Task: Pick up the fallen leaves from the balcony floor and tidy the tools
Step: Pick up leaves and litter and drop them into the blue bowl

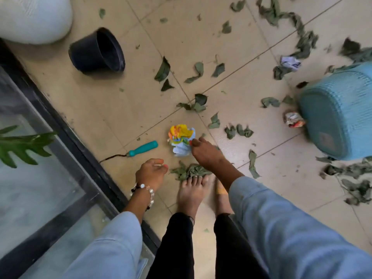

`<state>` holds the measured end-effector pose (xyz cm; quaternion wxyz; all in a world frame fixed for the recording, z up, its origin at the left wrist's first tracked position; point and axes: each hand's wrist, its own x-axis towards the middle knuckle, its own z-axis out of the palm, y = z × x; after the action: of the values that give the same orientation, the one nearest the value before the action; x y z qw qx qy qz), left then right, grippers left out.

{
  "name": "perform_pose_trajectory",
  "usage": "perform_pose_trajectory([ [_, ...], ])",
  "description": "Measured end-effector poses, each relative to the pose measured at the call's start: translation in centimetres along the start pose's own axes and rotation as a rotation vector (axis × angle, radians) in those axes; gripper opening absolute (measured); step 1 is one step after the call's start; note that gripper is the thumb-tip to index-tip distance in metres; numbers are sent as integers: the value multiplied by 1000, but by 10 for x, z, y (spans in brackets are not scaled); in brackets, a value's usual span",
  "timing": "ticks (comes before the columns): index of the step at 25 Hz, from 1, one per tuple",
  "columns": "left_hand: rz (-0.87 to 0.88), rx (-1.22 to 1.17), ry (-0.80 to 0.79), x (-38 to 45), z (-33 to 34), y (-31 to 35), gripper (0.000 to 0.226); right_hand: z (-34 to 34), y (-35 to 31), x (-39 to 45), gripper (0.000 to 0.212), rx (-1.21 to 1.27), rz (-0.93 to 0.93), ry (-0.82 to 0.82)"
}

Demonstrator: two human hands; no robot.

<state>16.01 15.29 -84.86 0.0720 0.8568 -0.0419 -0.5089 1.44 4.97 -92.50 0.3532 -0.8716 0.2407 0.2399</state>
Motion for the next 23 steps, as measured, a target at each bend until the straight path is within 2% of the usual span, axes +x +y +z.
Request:
perform_pose_trajectory([
  [2, 77, 50, -42, -30, 5, 30, 45, -32, 1, -23, 31, 300, 63, 52],
  [3, 165, 63, -52, -48, 7, 52, 60, -51, 1, -39, 22, 426, 82, 136],
  [5, 330, 44, -77, -68, 7, 93, 82, -96, -4, -77, 17, 672, 88, 279],
  [6, 362, 7, -111, -74, 8, 110, 86, -116, -6, -94, 17, 773, 97, 328],
  [8, 277, -155, -211, -95, 15, 153, 72, -150, -1, -129, 16, 983, 118, 321],
  [11, 165, -483, -385, -124, 36, 203, 26, -184, 15, -167, 28, 1347, 60, 264],
  [13, 136, -462, -327, -126, 50, 231, 6, -198, 28, -179, 21, 1719, 188, 393],
  [14, 137, -439, -257, -118, 54, 240, 11, -197, 38, -180, 14, 1857, 335, 527],
  [15, 140, -436, -216, -116, 58, 254, 14, -189, 56, -179, 8, 1857, 552, 685],
  [16, 161, -428, -195, -107, 62, 264, 15, -174, 80, -177, 4, 1674, 795, 782],
  [17, 185, -404, -182, -99, 63, 275, 14, -155, 107, -172, 11, 1381, 990, 755],
  [18, 198, -392, -140, -100, 62, 288, 13, -137, 133, -166, 25, 1066, 1086, 571],
  [19, 206, -391, -145, -76, 69, 290, 12, -121, 153, -158, 40, 863, 1102, 368],
  [20, 193, -373, -153, -21, 80, 285, 12, -106, 172, -147, 51, 764, 1092, 224],
  [21, 210, -362, -189, 67, 109, 250, 11, -93, 188, -133, 58, 728, 1078, 159],
  [23, 237, -285, -208, 183, 119, 213, 38, -76, 207, -107, 65, 707, 1057, 115],
])
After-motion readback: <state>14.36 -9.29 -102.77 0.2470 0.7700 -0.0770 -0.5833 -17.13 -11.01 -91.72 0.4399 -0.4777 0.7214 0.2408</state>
